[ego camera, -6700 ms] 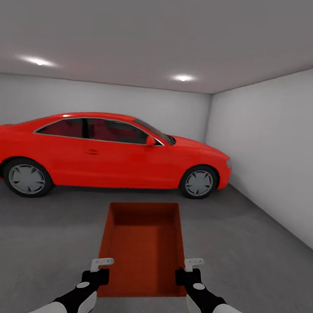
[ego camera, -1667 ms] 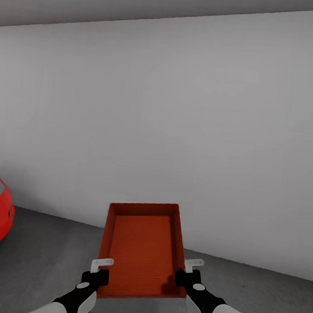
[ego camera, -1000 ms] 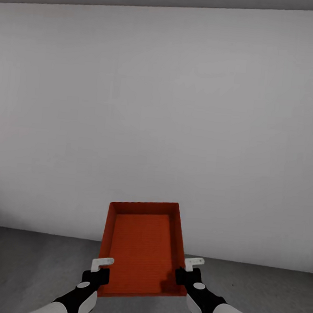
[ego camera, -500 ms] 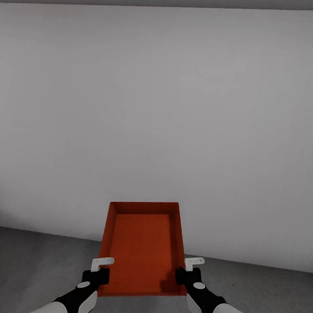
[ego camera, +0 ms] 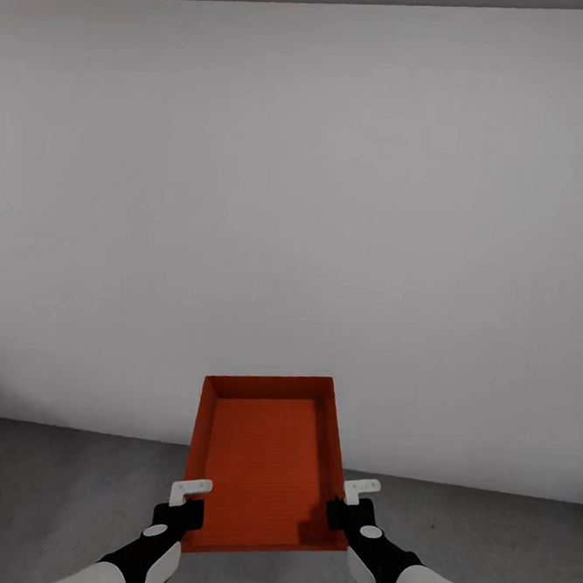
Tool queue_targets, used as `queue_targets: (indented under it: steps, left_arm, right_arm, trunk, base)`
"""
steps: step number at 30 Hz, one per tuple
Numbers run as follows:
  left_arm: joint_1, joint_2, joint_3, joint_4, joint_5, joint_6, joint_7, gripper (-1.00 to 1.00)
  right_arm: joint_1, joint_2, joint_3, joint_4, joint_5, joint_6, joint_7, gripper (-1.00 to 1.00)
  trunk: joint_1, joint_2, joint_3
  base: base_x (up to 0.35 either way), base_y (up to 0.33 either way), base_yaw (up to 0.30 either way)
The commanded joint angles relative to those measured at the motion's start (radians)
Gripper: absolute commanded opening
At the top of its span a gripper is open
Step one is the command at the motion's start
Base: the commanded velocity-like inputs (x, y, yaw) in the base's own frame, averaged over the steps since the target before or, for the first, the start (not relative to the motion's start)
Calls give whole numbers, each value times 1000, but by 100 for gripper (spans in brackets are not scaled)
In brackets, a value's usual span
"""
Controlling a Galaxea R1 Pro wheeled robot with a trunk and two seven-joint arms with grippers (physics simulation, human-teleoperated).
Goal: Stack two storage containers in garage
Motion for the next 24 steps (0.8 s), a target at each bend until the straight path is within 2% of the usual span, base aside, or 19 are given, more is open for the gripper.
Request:
queue_targets:
  steps: [1, 24]
  left_arm:
    - [-1, -5, 37, 1, 11, -2, 5, -100]
    - [-1, -6, 36, 0, 10, -3, 10, -100]
  right_arm:
    - [-1, 18, -68, -35, -23, -2, -5, -100]
    - [-1, 18, -69, -35, -23, -3, -4, -100]
  trunk:
    - [0, -2, -4]
    - [0, -2, -41]
  base:
    - [0, 0, 0]
    - [0, 0, 0]
